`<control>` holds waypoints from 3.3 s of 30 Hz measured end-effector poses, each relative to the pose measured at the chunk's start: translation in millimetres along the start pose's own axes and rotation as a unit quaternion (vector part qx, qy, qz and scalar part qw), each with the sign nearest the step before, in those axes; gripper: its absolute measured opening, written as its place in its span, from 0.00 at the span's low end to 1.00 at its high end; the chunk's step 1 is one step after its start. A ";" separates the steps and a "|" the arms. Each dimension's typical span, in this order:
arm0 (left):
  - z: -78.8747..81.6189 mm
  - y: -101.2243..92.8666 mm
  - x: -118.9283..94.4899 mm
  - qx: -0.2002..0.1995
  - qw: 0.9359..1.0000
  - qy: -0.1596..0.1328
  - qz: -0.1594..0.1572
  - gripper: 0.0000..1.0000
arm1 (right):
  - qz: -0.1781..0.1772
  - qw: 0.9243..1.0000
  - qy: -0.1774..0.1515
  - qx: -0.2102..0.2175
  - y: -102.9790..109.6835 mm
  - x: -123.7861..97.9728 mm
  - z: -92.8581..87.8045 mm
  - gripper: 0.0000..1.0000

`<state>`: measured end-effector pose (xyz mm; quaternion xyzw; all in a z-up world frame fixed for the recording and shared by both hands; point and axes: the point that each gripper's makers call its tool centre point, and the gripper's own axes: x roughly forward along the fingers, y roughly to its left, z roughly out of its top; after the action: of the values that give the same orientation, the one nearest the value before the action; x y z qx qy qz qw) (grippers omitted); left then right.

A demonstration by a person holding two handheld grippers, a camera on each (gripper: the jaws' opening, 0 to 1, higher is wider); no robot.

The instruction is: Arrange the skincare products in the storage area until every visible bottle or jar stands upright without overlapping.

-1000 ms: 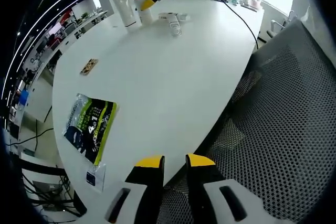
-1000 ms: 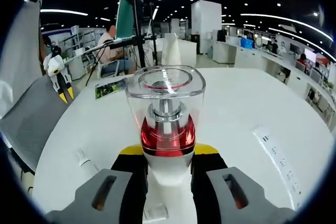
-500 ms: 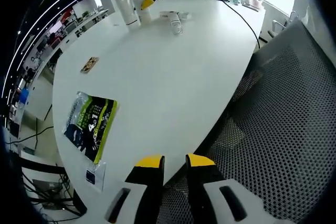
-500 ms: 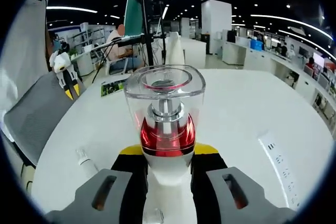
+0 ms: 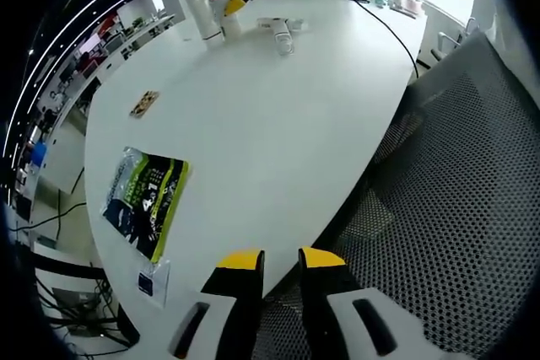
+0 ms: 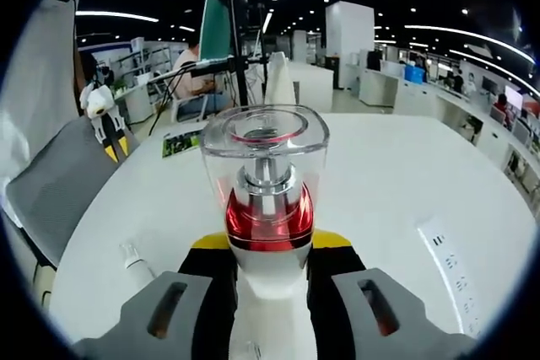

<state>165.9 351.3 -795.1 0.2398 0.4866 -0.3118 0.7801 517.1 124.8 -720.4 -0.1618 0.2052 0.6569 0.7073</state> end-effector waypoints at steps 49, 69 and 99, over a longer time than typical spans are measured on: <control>1.1 -1.3 -1.4 0.020 1.000 0.005 0.000 0.17 | -0.430 0.843 0.108 0.306 92.9 -72.5 -123.5 0.29; 6.6 2.7 -4.7 0.035 0.999 -0.002 0.018 0.17 | -0.413 0.865 0.102 0.266 106.2 -90.6 -110.0 0.17; 48.1 14.3 -27.0 -0.039 0.992 -0.117 0.032 0.18 | -0.279 0.956 -0.025 0.091 214.1 -82.2 40.1 0.17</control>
<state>196.5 335.4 -749.8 0.1868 0.3959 -0.2938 0.8497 302.7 92.0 -635.7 -0.1309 0.1928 0.4162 0.8789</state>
